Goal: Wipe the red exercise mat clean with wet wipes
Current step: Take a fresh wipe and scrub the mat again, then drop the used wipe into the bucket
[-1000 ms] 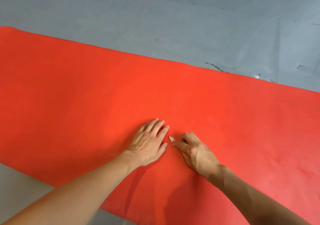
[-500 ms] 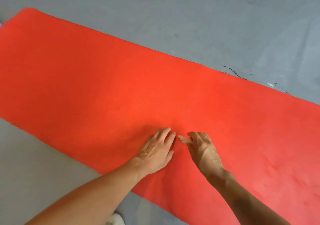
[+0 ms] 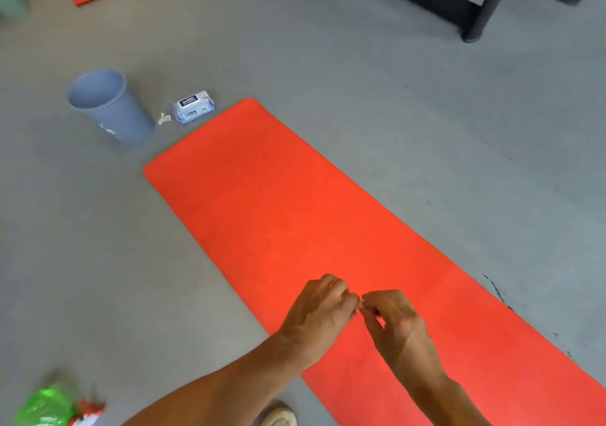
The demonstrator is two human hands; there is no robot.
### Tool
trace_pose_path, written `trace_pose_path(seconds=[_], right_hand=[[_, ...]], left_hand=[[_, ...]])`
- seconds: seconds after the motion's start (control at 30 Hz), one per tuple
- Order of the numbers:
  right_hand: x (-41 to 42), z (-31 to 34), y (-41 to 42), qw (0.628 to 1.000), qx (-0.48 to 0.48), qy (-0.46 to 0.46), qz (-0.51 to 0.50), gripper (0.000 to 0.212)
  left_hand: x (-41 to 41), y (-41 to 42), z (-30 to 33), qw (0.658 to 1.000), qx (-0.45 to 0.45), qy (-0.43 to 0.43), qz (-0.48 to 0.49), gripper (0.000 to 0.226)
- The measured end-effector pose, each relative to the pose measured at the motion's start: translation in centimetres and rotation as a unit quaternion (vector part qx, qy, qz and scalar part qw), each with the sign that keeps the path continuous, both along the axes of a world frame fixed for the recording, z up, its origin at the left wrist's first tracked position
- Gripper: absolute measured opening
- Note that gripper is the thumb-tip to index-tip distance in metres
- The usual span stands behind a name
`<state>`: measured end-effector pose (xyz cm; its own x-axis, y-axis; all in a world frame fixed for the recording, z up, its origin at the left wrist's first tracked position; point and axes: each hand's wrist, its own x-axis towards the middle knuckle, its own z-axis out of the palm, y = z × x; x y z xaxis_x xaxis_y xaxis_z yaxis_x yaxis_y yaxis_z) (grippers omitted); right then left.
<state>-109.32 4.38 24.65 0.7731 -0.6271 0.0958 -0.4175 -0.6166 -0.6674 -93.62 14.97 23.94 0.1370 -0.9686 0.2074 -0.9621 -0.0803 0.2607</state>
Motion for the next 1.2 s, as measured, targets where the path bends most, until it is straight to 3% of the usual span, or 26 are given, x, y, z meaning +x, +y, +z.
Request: trace_pose_path(seconds=[0.33, 0.6, 0.8, 0.9, 1.2], right_hand=[[20.4, 23.5, 2.3, 0.988, -0.035, -0.024, 0.151, 0.029], [33.8, 34.8, 7.8, 0.980, 0.017, -0.067, 0.187, 0.017], [42.1, 40.9, 11.3, 0.969, 0.003, -0.111, 0.222, 0.015], [46.5, 42.6, 12.3, 0.963, -0.012, -0.117, 0.241, 0.016], [61.7, 40.2, 9.6, 0.967, 0.051, -0.082, 0.235, 0.015]], left_hand=[[16.6, 6.3, 22.5, 0.981, -0.052, -0.048, 0.181, 0.016], [27.5, 13.4, 36.1, 0.971, -0.086, -0.034, 0.219, 0.011], [33.2, 18.1, 41.7, 0.969, -0.053, 0.050, 0.234, 0.023], [36.6, 19.4, 43.5, 0.968, -0.038, 0.048, 0.243, 0.029], [52.6, 17.7, 42.8, 0.972, 0.078, 0.039, 0.219, 0.068]])
